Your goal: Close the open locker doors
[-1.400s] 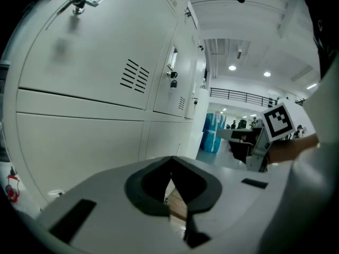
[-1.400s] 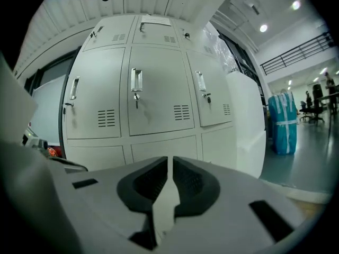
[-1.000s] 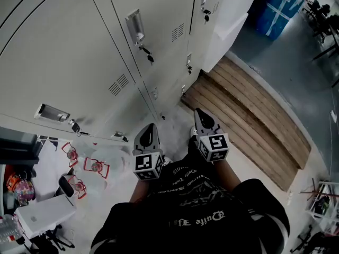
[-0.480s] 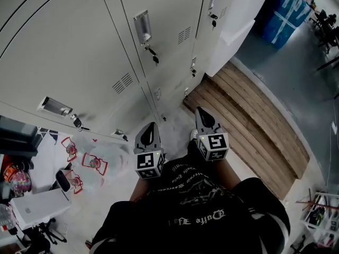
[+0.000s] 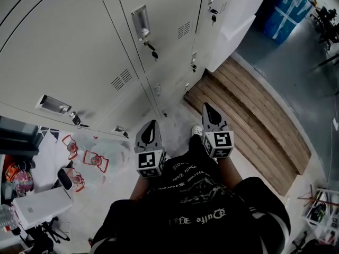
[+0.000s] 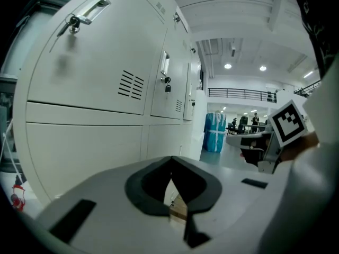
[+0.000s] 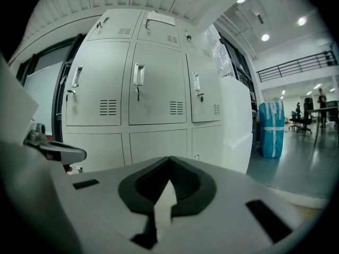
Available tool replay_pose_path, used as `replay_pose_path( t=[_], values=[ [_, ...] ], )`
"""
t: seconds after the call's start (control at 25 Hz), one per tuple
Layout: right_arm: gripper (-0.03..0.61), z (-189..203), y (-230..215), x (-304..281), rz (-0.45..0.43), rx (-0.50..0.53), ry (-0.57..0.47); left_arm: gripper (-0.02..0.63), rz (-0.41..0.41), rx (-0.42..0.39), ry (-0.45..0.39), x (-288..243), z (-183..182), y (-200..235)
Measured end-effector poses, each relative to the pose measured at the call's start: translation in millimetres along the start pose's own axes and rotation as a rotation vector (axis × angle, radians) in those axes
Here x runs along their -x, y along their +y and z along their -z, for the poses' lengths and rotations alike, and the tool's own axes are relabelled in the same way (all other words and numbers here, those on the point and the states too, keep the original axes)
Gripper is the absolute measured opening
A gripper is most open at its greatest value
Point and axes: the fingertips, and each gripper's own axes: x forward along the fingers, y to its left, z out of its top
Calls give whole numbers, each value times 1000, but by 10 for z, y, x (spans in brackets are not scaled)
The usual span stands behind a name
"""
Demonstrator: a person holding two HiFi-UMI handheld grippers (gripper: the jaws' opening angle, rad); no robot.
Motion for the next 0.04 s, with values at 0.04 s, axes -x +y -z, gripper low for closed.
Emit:
replay_pose_path(
  t=[0.04],
  values=[
    [5,3,-1,12,2,4,0,8,0,1,-2,4,7,1]
  ],
)
